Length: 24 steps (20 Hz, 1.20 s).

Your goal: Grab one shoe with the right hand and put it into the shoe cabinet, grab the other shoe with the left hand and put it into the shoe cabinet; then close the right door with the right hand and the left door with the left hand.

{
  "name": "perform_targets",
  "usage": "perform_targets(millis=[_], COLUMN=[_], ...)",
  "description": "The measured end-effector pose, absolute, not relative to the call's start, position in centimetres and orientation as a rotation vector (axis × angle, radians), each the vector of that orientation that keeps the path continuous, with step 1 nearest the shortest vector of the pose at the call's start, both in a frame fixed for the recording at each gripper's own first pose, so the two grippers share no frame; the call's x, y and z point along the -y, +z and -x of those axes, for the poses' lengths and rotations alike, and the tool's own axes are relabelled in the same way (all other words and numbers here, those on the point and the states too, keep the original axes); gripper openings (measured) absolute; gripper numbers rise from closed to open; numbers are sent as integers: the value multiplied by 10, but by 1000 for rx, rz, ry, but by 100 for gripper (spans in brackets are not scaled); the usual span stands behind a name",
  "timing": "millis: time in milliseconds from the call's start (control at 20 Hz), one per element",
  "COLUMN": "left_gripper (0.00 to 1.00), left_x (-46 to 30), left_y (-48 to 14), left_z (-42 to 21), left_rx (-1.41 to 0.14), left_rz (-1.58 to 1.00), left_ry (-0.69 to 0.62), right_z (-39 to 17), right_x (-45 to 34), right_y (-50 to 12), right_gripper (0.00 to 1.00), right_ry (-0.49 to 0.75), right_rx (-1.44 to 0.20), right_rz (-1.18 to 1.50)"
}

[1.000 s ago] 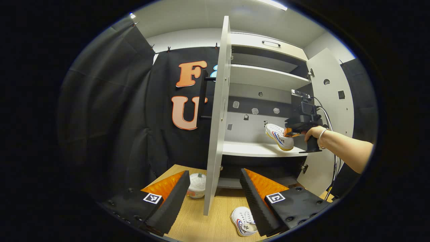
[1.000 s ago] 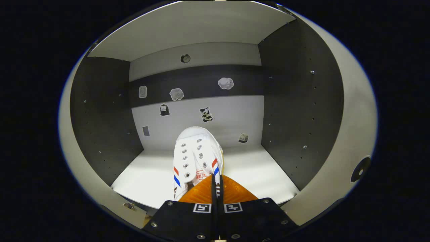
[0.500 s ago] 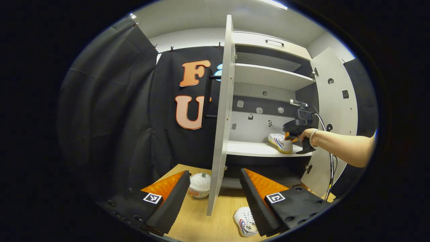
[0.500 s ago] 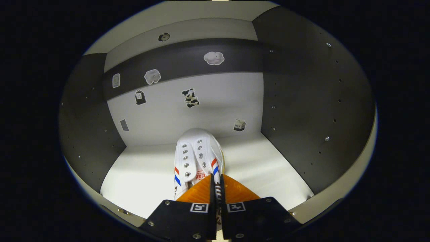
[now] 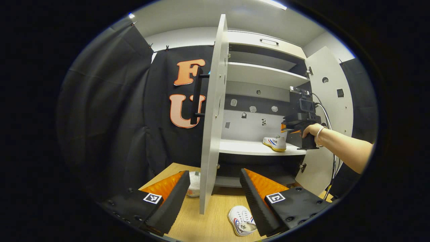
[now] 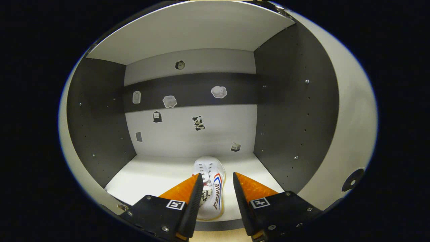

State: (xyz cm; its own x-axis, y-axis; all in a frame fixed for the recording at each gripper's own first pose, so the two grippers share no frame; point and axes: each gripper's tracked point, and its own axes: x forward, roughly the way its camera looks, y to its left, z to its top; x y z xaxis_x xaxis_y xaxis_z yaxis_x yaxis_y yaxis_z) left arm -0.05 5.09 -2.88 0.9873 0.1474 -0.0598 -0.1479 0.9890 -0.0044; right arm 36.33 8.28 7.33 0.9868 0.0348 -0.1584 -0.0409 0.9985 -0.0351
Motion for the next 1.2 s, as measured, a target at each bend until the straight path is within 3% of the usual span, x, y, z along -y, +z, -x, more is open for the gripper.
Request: perform_targets(millis=[250,350,650,700,750,850,900,1200], left_gripper=[96,96,97,97,97,97,97,97], left_x=[-32,-27,-13,-9,-5,2,6,20], left_y=[-37,-46,-87,-96,-106,-127,-136,-214], left_z=[-1,-1,-6,-8,-10,-14,-16,-33], left_rx=[-83,-95,-162,-174,-195,-233,-249,-382], left_rz=[12,20,11,9,6,11,18,18], left_ry=[104,91,74,65,52,31,19,-12], right_z=[-299,-274,-194,-178,-164,-139,-128,-74], right_x=[-72,-65,-44,-38,-35,-28,-23,5], right_y=[88,90,75,72,65,52,46,24], right_gripper=[84,90,93,98,93,97,93,94], right_ry=[58,59,85,78,78,73,68,35], right_rx=[-58,-22,33,42,45,41,36,35], right_rz=[65,80,106,113,113,100,101,122])
